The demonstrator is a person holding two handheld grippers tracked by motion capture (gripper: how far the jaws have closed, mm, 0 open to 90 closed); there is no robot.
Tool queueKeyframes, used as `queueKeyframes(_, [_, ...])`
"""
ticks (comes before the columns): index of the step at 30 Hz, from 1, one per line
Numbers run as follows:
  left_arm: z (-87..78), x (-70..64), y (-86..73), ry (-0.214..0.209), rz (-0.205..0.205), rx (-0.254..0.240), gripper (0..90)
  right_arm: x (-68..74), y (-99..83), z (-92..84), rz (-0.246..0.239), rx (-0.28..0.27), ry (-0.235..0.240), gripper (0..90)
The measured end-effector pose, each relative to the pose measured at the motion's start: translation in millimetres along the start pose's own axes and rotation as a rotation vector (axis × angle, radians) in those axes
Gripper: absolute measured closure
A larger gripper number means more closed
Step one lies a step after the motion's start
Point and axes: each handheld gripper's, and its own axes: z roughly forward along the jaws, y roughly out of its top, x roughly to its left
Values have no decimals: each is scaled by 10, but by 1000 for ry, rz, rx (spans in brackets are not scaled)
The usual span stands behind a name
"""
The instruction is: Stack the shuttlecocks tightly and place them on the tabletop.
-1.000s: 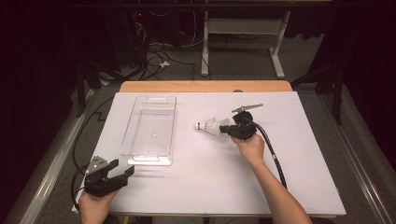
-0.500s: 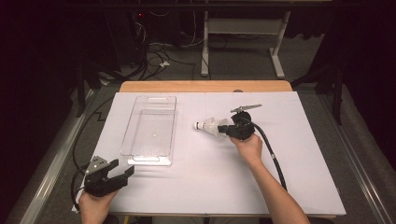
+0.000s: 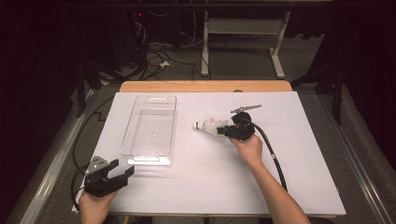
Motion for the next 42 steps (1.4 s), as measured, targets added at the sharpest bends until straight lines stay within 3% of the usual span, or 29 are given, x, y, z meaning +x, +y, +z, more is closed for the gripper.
queueKeyframes(13, [0,3,-2,2,-5,-3,322,33,-22,-2,-12,-3,1,637])
queueKeyframes(17, [-6,-22,-5,14,22,4,323,89,-22,-20,-40,-8,-13,606])
queueKeyframes(23, [-6,-1,-10,-1,9,-3,322,121,-29,-14,-36,4,-19,573])
queueKeyframes(42, [2,-11,-4,0,15,4,322,155,-119,4,-43,5,0,562])
